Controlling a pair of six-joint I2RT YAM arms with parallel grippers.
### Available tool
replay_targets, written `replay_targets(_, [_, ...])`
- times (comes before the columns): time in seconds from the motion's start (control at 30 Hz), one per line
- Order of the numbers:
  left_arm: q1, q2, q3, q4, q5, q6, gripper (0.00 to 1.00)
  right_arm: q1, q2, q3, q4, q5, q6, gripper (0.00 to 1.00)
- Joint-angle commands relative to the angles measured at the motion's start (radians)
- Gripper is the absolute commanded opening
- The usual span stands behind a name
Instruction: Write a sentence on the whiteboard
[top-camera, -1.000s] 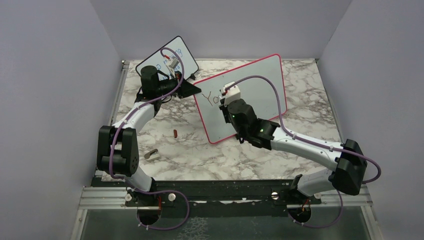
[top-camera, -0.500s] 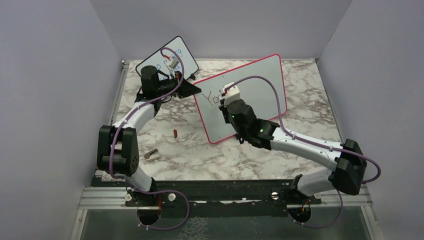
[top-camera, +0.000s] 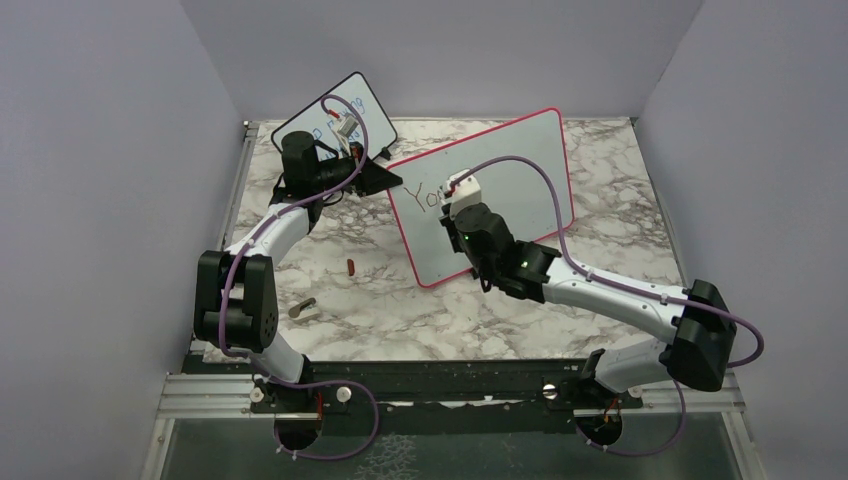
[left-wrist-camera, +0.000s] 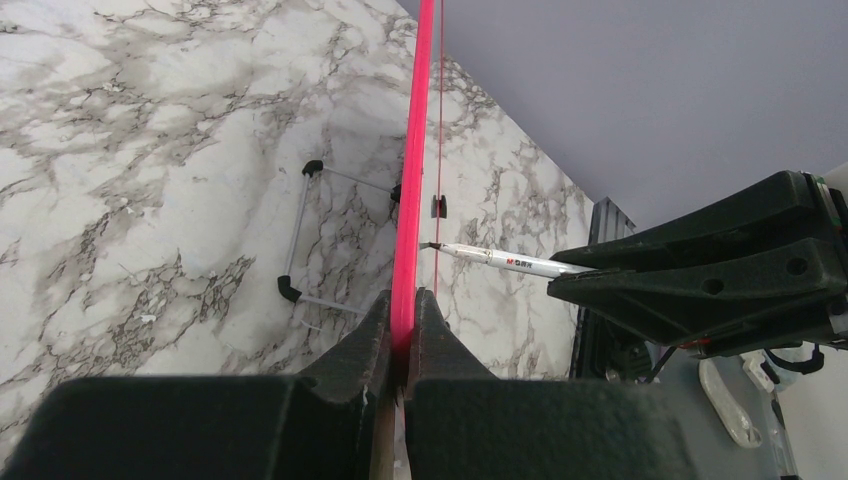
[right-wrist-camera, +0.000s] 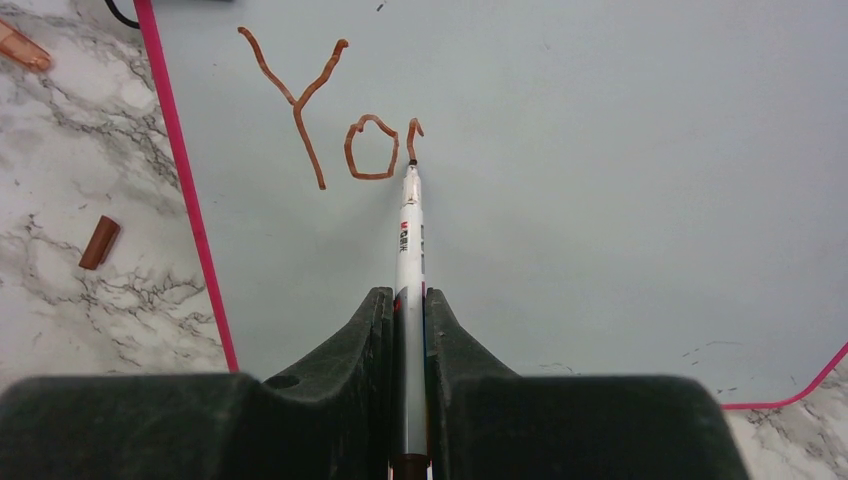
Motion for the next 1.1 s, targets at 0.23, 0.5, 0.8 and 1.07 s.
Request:
replay_targets(0.23, [-0.015,0.019,0.004,-0.027,0.033,0.021,0.0,-0.005,-0.029,-0.019,-0.033,0.043,-0.004,0.01])
replay_targets(0.5, [-0.015,0.019,0.004,-0.027,0.034,0.021,0.0,-0.01,-0.037,-0.025,-0.013,0.064,-0.013,0.01])
replay_targets(0.8, [-0.016,0.021,0.005,-0.027,0.035,0.021,0.0,-0.02,-0.026,-0.018,0.038,0.062,-0.033,0.0])
replay_targets(1.07, [-0.015,0.021,0.006,-0.027,0.037,0.02,0.0,-0.033,-0.015,-0.012,0.081,0.056,-0.045,0.01])
